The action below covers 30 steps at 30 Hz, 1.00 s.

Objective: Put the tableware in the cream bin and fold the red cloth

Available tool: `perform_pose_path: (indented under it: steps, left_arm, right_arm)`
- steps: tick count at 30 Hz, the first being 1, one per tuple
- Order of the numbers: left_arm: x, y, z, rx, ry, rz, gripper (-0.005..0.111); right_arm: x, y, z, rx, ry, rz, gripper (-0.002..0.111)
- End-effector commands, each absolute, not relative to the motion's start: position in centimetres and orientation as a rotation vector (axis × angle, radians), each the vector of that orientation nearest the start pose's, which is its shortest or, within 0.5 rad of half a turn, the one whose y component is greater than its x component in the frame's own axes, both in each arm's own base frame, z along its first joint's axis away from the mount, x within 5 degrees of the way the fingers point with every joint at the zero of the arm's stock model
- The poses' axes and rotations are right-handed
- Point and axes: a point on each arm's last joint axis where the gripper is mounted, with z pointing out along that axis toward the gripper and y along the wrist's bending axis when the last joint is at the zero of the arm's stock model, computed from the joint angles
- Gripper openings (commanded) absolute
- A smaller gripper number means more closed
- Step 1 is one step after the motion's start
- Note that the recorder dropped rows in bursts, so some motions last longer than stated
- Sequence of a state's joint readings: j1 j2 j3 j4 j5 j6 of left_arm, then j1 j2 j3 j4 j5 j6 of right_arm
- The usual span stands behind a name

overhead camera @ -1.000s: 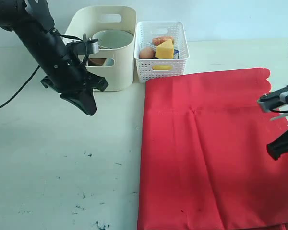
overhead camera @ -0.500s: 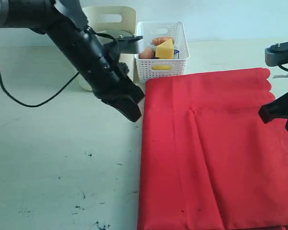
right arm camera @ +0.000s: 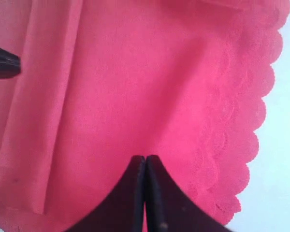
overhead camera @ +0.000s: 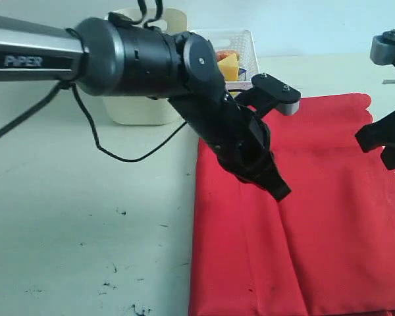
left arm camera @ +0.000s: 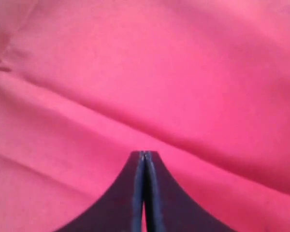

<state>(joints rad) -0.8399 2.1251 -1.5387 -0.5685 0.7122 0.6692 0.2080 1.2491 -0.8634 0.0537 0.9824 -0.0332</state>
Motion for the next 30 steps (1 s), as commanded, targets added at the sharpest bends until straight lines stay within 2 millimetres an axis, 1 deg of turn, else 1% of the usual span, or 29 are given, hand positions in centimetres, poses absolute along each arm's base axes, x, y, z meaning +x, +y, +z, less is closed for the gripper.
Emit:
perform_pose_path:
  steps: [1,4,10,14,19,24,27,30]
  left_arm:
    - [28.8,-37.1,14.9,1.399,2.358,-0.662,0.0]
    - [29.5,-37.8,13.8,1.359,2.374,-0.661,0.0]
    - [30.6,-38.8,12.1,1.321,2.392,-0.646,0.0]
    - [31.3,-38.7,10.8,1.294,2.437,-0.558,0.0]
    - [31.8,-37.9,8.8,1.273,2.516,-0.429,0.0]
    - [31.9,-37.4,8.5,1.274,2.567,-0.419,0.0]
    - [31.8,-37.4,8.5,1.272,2.571,-0.423,0.0]
    - [31.4,-37.8,8.5,1.273,2.575,-0.453,0.0]
  right_arm:
    - [20.9,5.0,27.7,-0.317,2.761,0.143,0.0]
    - [20.6,5.0,28.1,-0.315,2.737,0.145,0.0]
    - [20.3,5.3,28.3,-0.331,2.733,0.196,0.0]
    - [20.3,5.3,28.3,-0.332,2.735,0.205,0.0]
    - [20.3,5.4,28.2,-0.332,2.739,0.208,0.0]
    - [20.3,5.4,28.2,-0.331,2.741,0.211,0.0]
    - [20.3,5.4,28.2,-0.331,2.741,0.211,0.0]
    - [20.3,5.4,28.2,-0.331,2.741,0.211,0.0]
